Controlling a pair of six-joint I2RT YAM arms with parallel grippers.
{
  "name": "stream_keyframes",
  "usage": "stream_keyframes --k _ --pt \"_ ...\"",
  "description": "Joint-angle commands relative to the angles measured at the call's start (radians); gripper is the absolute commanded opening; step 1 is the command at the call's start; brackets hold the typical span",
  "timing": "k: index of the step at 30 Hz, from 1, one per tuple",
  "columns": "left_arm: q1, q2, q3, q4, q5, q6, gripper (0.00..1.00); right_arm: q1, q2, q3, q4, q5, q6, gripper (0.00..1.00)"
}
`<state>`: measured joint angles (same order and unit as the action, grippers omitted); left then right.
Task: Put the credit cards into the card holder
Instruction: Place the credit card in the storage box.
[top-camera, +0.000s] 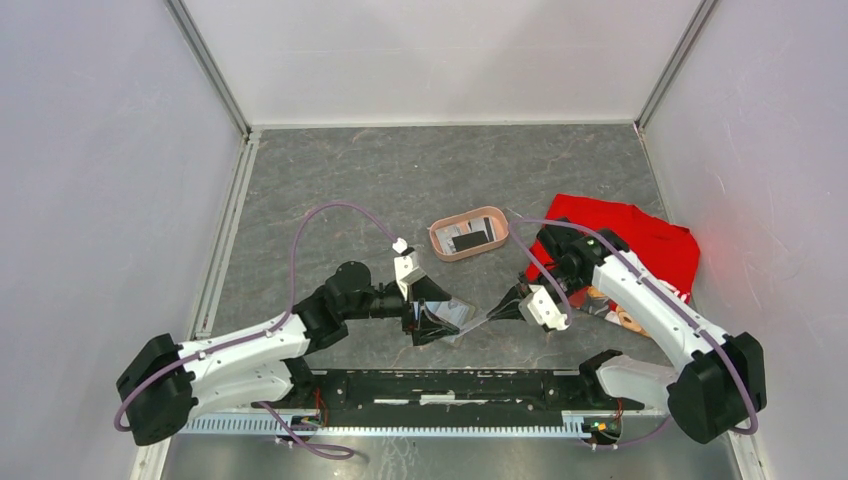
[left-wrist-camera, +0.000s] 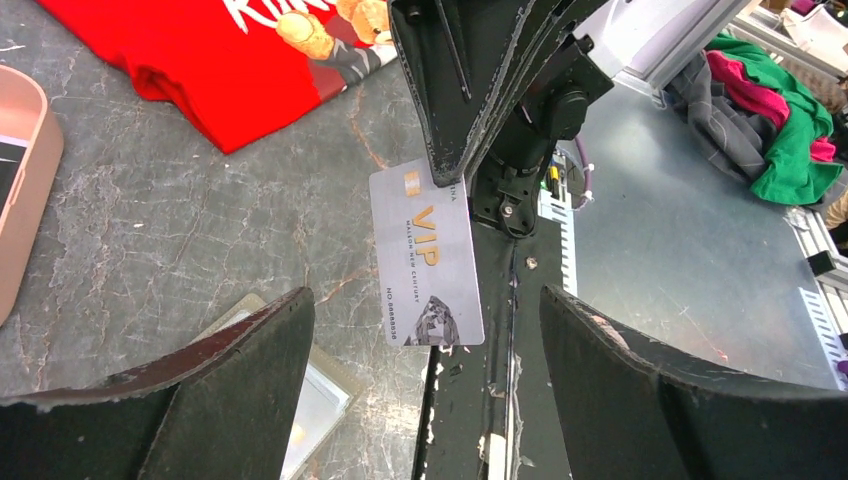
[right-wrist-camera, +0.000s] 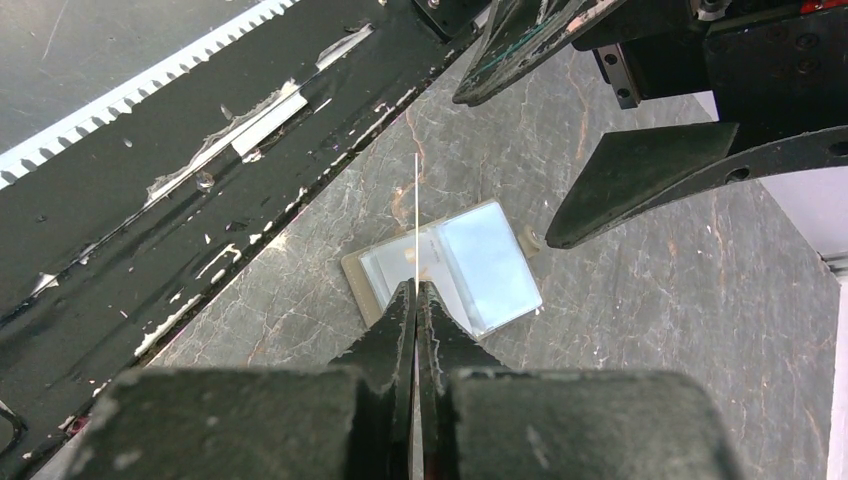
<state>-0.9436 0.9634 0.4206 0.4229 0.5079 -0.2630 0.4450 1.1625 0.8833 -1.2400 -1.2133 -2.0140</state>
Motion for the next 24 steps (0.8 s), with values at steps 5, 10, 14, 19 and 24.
stream_keyframes --k 5,10,14,19,24 --pt "-0.006 0.049 0.075 0.005 0.002 0.056 0.9 0.005 0.051 0.043 -0.003 -0.014 0.056 0.0" --pt "-0.006 0.184 0.198 -0.116 0.023 0.072 0.91 0.006 0.139 0.133 0.026 0.019 0.217 0.0" --pt "-0.006 0.278 0.27 -0.209 0.014 0.097 0.88 0.004 0.184 0.176 0.082 0.04 0.355 0.0" --pt "-0.006 0.326 0.291 -0.226 0.023 0.115 0.81 0.004 0.213 0.192 0.124 0.06 0.444 0.0" --pt "-0.006 0.377 0.339 -0.302 0.012 0.152 0.68 0.003 0.237 0.21 0.154 0.072 0.511 0.0"
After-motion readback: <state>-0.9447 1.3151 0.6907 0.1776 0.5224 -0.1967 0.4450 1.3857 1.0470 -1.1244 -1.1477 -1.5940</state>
